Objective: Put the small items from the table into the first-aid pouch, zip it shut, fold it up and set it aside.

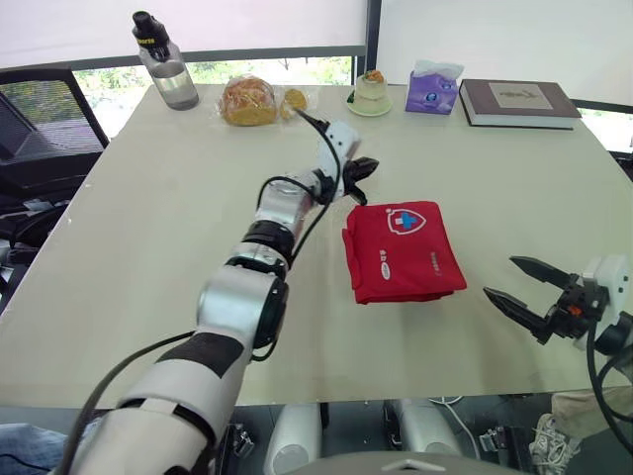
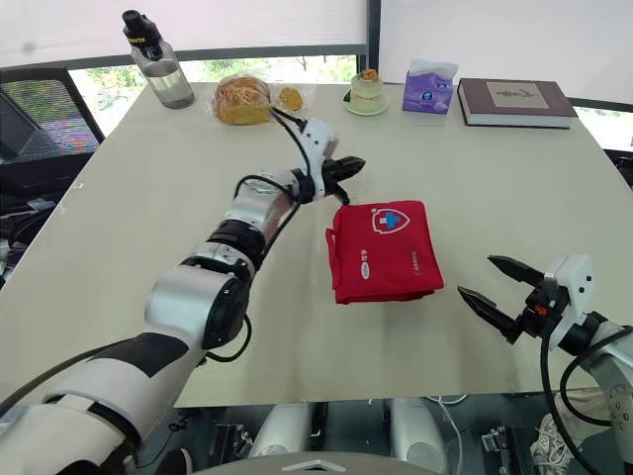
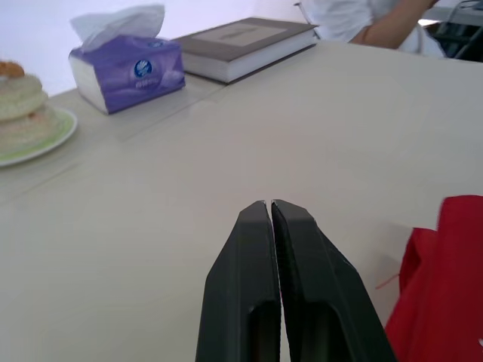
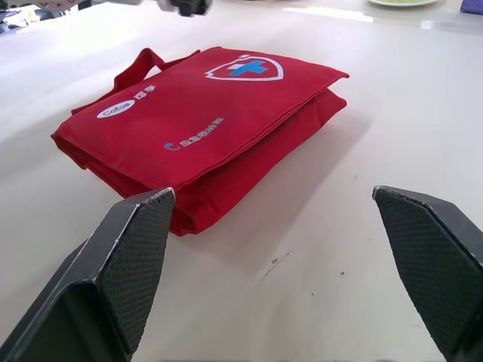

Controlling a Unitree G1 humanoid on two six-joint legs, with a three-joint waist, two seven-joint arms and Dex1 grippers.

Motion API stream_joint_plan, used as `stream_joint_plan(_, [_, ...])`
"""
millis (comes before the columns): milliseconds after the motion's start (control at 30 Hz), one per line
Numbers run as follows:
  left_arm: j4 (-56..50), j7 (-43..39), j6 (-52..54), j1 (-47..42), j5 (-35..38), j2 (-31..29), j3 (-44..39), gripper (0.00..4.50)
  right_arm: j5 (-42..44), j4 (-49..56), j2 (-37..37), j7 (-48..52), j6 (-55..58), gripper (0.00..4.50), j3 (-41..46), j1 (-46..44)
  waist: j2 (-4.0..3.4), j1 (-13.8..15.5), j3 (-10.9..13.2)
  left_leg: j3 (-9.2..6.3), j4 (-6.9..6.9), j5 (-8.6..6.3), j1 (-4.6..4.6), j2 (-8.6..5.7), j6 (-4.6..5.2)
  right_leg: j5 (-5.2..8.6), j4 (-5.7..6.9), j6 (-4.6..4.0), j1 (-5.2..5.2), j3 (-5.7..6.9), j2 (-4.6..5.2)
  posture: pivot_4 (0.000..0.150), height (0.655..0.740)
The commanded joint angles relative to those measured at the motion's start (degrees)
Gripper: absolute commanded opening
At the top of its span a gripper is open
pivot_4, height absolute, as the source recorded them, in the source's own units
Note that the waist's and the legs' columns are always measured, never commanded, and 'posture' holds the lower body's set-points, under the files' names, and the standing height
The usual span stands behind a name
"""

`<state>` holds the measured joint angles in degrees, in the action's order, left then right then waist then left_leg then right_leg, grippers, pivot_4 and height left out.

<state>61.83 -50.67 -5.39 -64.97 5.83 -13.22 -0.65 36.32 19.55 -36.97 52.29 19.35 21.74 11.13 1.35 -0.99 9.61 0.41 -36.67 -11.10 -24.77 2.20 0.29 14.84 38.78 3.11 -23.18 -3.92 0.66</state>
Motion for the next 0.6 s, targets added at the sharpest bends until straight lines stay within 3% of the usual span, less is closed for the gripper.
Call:
stream_joint_plan(33, [-12.43,-8.17,0.66,3.39,3.64,-4.86,-1.41,1.42,-0.34,-1.15,-0.84,-0.40,-0.63,4.50,0.13,-2.97,-0.01,-0.36,0.01,0.01,-0.01,0.00,0.01,0.01,0.00,0.00,0.01,0.00,0.00,-0.01,0.00,0.150,0.7400])
stream_joint_plan(267, [-47.36,-21.16,19.49,18.11,13.61,-20.08,-1.89,4.48,0.89,-3.90,-1.22,-1.06,3.74,4.50,-2.52,-10.17,-0.05,-1.25,0.03,-0.01,0.00,0.00,0.01,0.05,0.00,-0.03,0.06,-0.08,0.00,0.00,0.02,0.150,0.7400])
stream_joint_plan(433, [-68.76,-25.16,34.87,27.85,22.39,-32.21,-3.22,4.48,-1.17,-6.87,-2.49,-3.85,9.35,4.50,-6.49,-16.55,-0.03,-1.14,0.10,-0.02,-0.03,0.00,0.04,0.07,0.00,-0.02,0.07,-0.09,0.02,0.03,0.04,0.150,0.7400])
stream_joint_plan(600, [-79.96,-22.97,42.93,32.92,28.27,-37.59,-5.46,4.48,0.26,-8.03,-3.66,-6.88,20.19,4.50,-10.12,-21.47,0.00,-0.69,0.15,-0.05,-0.07,0.01,0.01,0.06,0.01,0.01,0.06,-0.14,0.02,0.10,0.08,0.150,0.7400])
